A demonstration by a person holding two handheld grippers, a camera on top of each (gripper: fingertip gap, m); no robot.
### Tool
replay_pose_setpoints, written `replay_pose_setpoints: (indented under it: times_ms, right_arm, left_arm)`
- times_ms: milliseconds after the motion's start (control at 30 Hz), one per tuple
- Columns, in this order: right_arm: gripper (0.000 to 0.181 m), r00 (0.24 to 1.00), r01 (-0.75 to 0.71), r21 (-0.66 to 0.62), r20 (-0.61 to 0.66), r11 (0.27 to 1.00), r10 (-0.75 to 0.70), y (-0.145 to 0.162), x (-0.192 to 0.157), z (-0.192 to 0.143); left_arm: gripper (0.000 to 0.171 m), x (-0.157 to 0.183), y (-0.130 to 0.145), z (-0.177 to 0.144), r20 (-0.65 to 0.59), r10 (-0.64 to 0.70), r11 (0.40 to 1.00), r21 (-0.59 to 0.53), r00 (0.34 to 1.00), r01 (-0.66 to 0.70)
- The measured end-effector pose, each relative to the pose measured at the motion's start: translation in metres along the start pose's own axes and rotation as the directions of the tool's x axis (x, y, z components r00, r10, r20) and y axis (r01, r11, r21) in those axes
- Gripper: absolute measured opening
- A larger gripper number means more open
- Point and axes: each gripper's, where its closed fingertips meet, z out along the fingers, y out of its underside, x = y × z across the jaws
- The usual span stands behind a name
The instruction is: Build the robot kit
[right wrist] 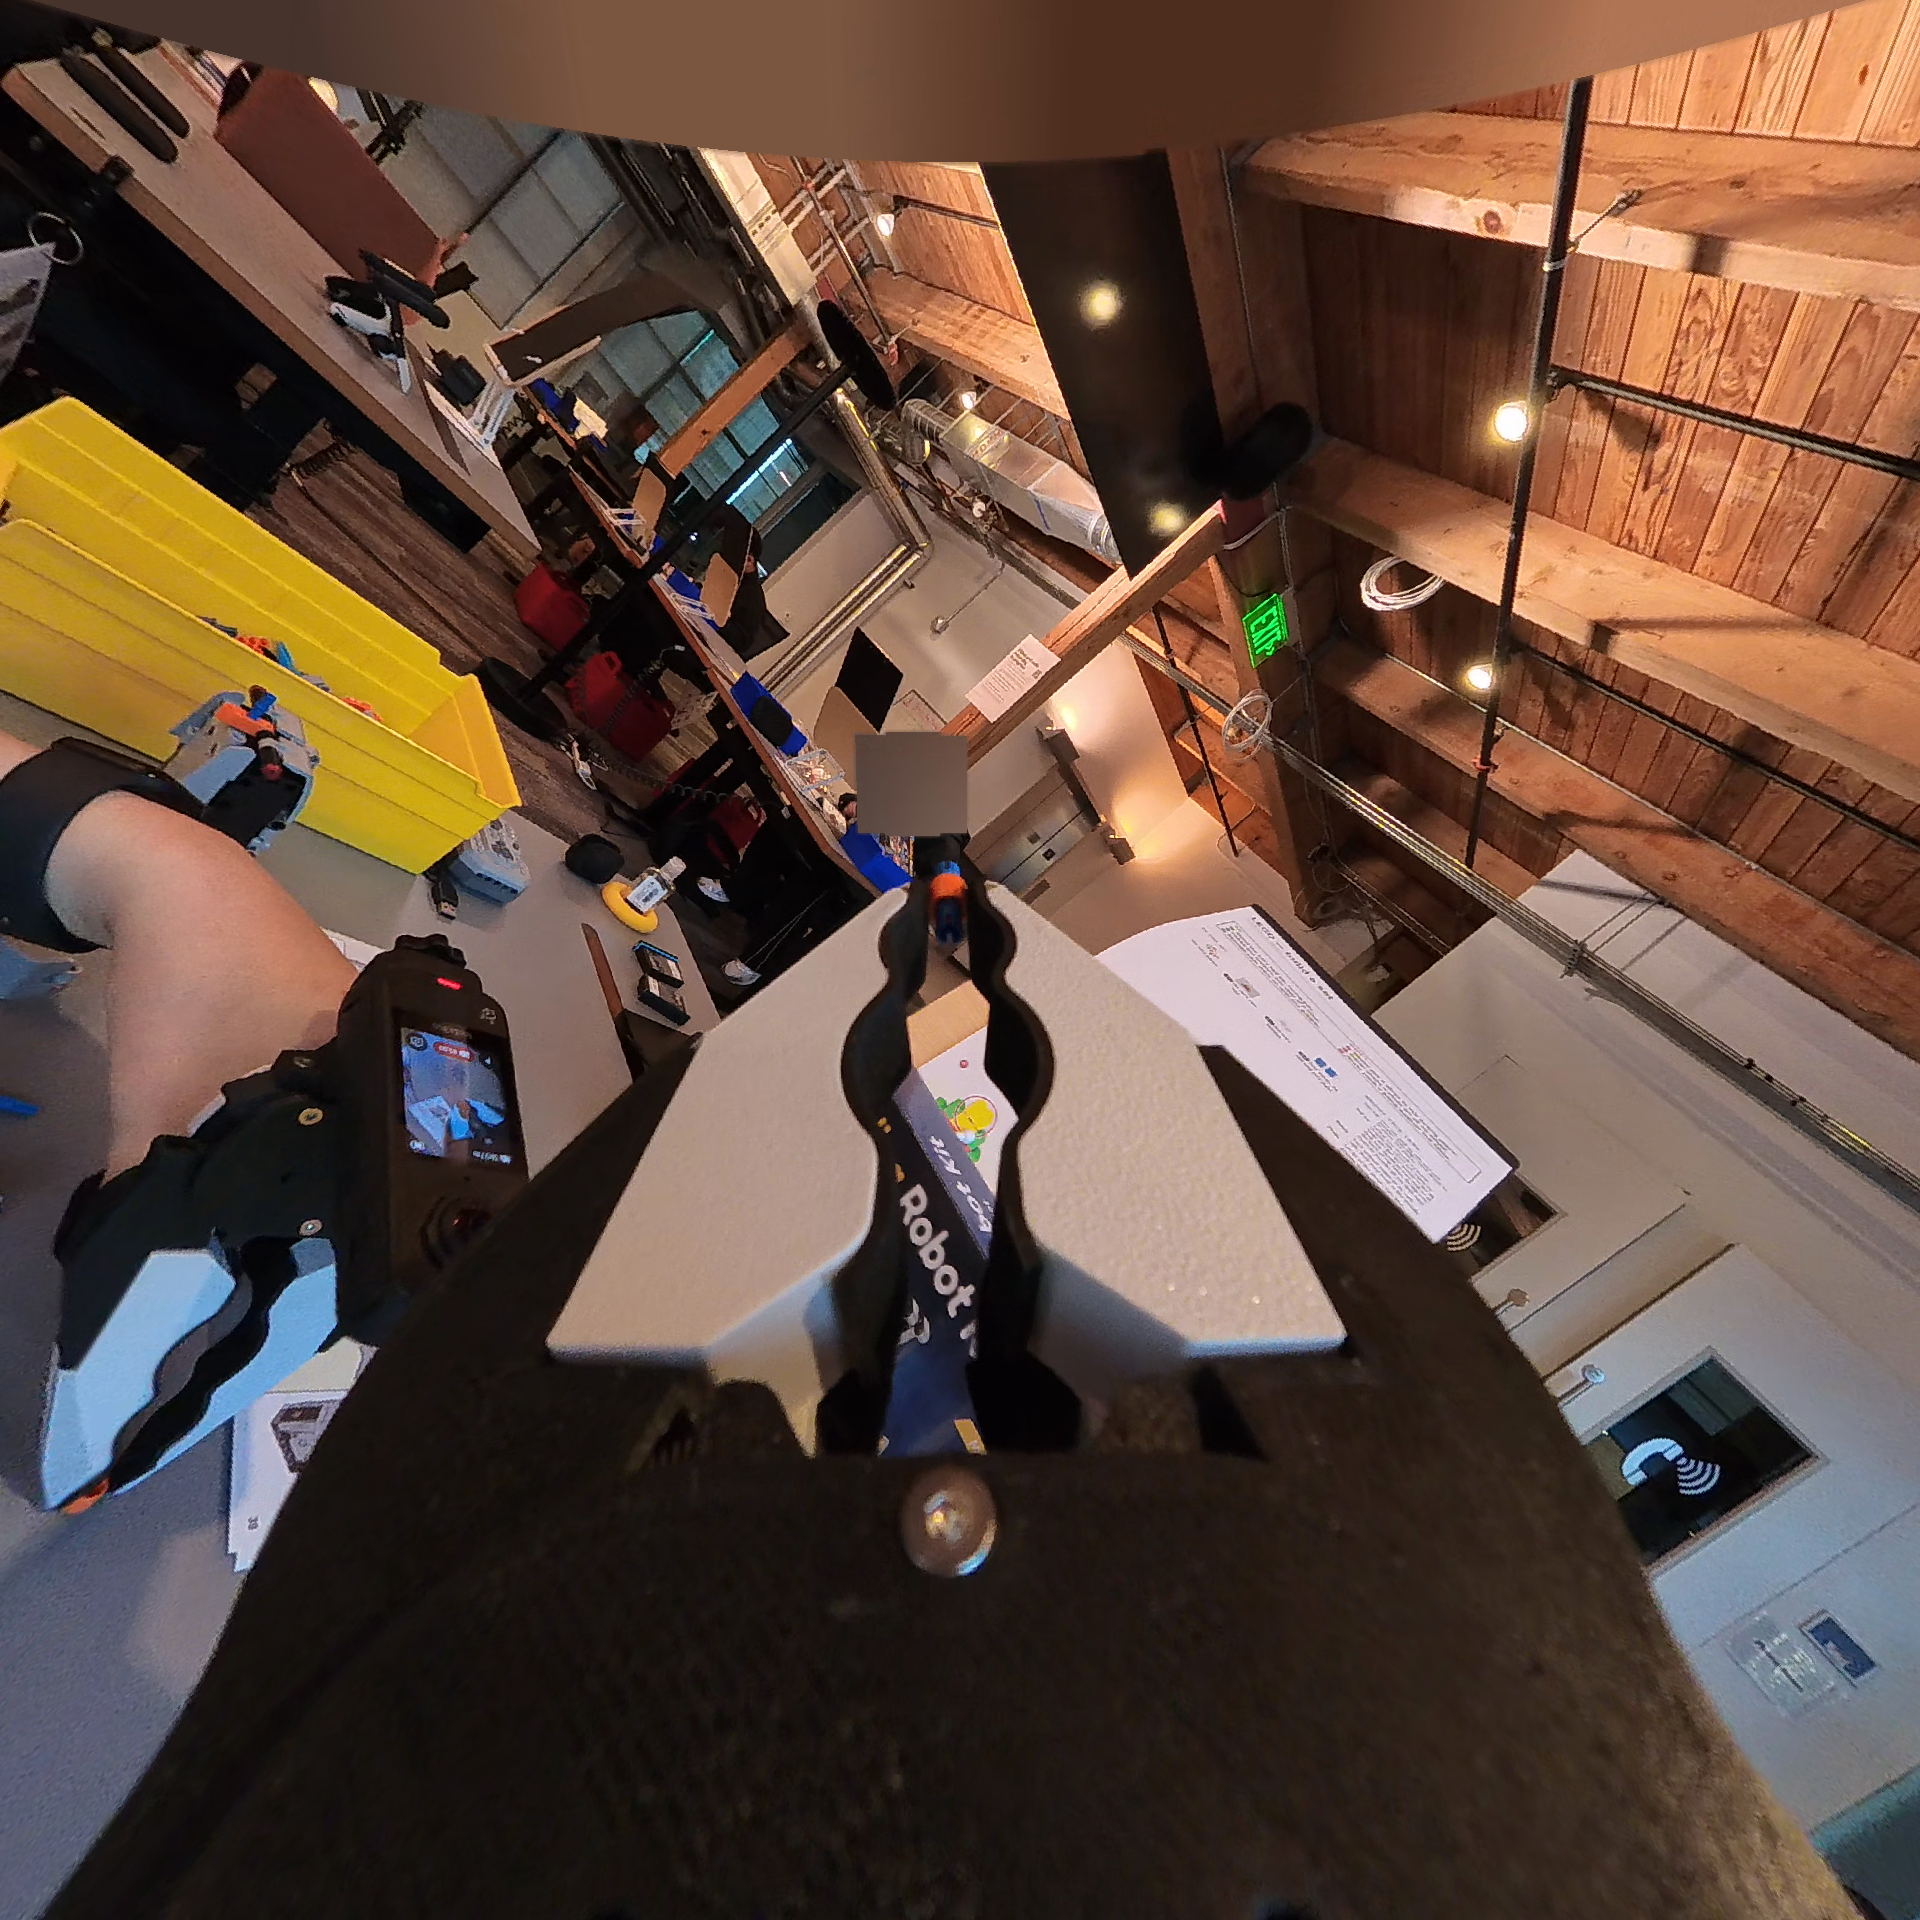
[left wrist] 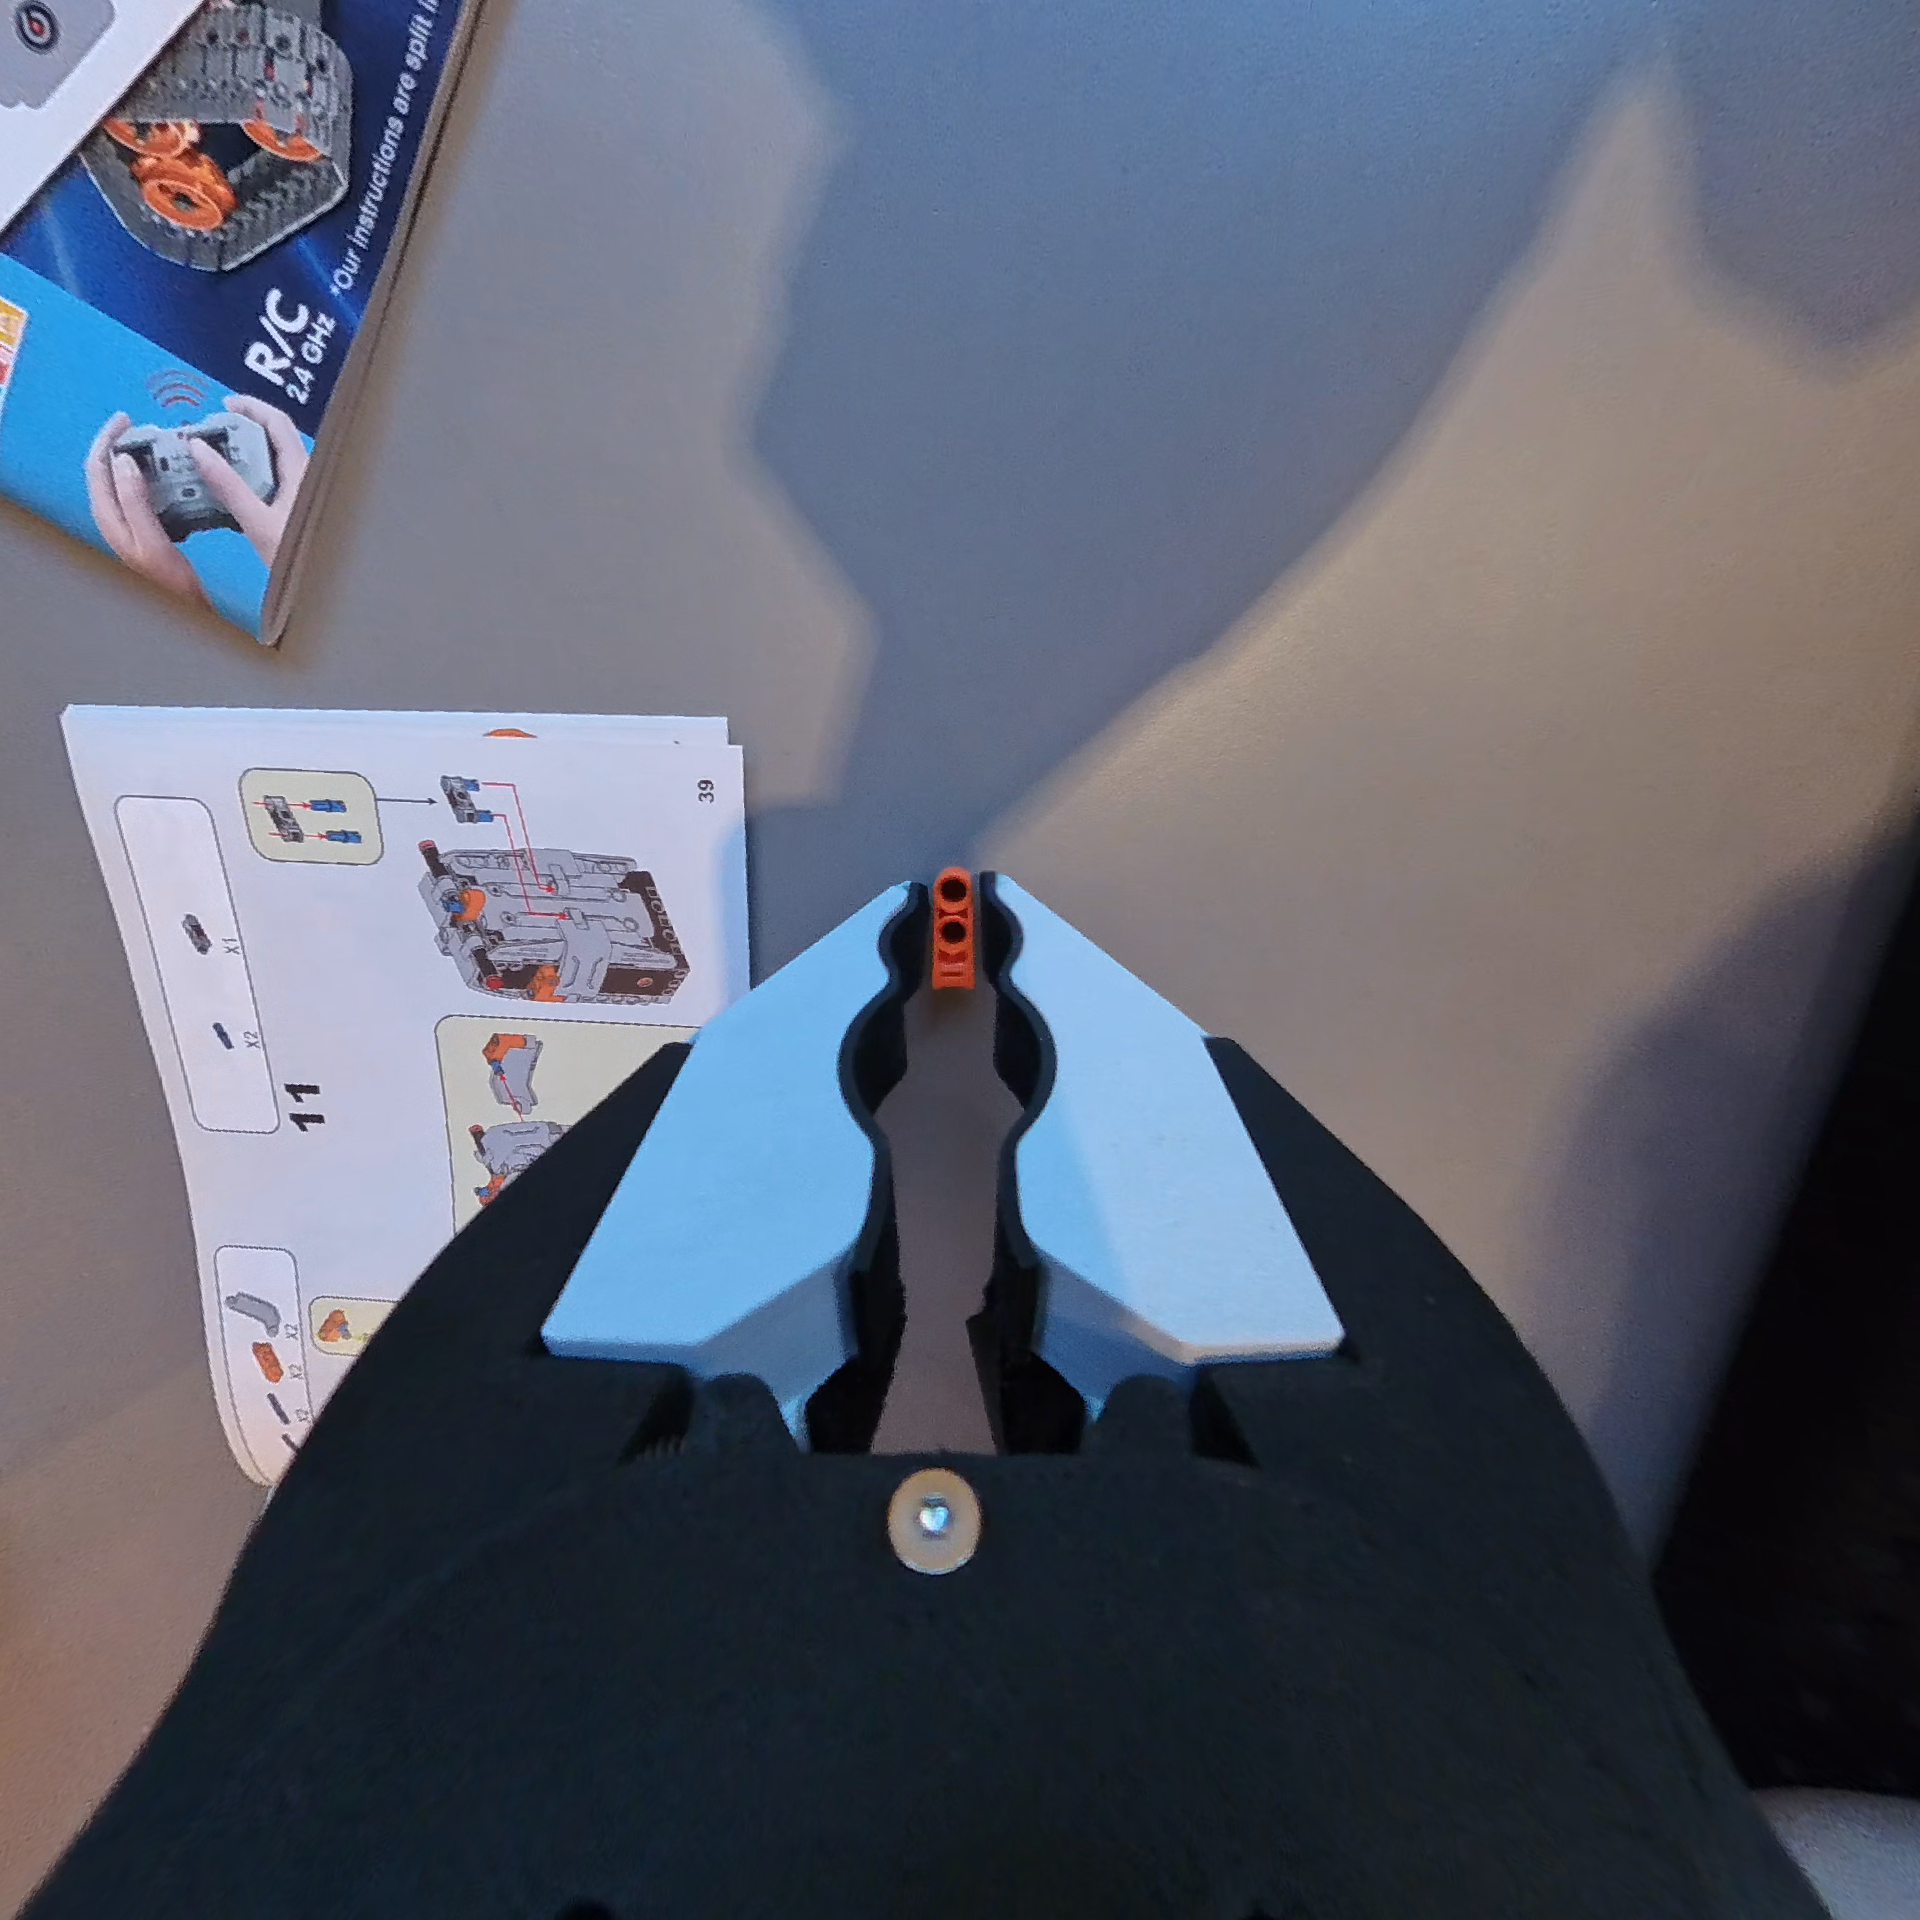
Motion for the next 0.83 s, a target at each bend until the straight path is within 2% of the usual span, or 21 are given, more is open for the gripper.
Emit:
replay_pose_setpoints:
  times_ms: [267,300,367,433,500,600,667,733,833]
  right_arm:
    - [0.006,1.0,-0.007,0.005,0.001,1.0,0.007,-0.001,0.001,-0.001]
    - [0.006,1.0,-0.006,0.005,-0.002,1.0,0.006,0.0,0.001,-0.001]
    - [0.006,1.0,-0.011,0.008,-0.009,1.0,0.011,0.002,0.003,-0.002]
    - [0.006,0.999,-0.035,0.007,-0.011,0.999,0.036,0.007,0.004,0.001]
    - [0.006,0.996,-0.091,-0.008,0.008,0.996,0.091,0.017,-0.002,0.013]
    - [0.006,0.989,-0.126,-0.05,0.075,0.991,0.129,0.029,-0.028,0.039]
    - [0.006,0.987,-0.118,-0.067,0.101,0.991,0.124,0.03,-0.045,0.057]
    - [0.006,0.987,-0.117,-0.075,0.104,0.99,0.124,0.027,-0.057,0.07]
    - [0.006,0.99,-0.118,-0.059,0.074,0.991,0.122,0.013,-0.065,0.082]
  left_arm:
    - [0.006,0.001,0.002,-0.005,-0.049,-0.022,1.0,0.01,0.999,0.022]
    - [0.006,-0.002,-0.001,-0.012,-0.058,-0.043,0.998,0.044,0.997,0.046]
    - [0.006,-0.009,-0.017,-0.041,-0.118,-0.124,0.968,0.203,0.985,0.146]
    - [0.005,-0.014,-0.036,-0.087,-0.25,-0.188,0.871,0.405,0.95,0.278]
    - [0.005,-0.02,-0.045,-0.14,-0.357,-0.186,0.723,0.582,0.915,0.373]
    - [0.005,-0.022,-0.045,-0.218,-0.488,-0.099,0.461,0.75,0.867,0.475]
    - [0.005,-0.017,-0.042,-0.263,-0.534,0.015,0.3,0.809,0.846,0.505]
    - [0.005,-0.009,-0.039,-0.291,-0.529,0.096,0.209,0.839,0.843,0.502]
    - [0.005,0.005,-0.042,-0.313,-0.51,0.184,0.147,0.86,0.84,0.489]
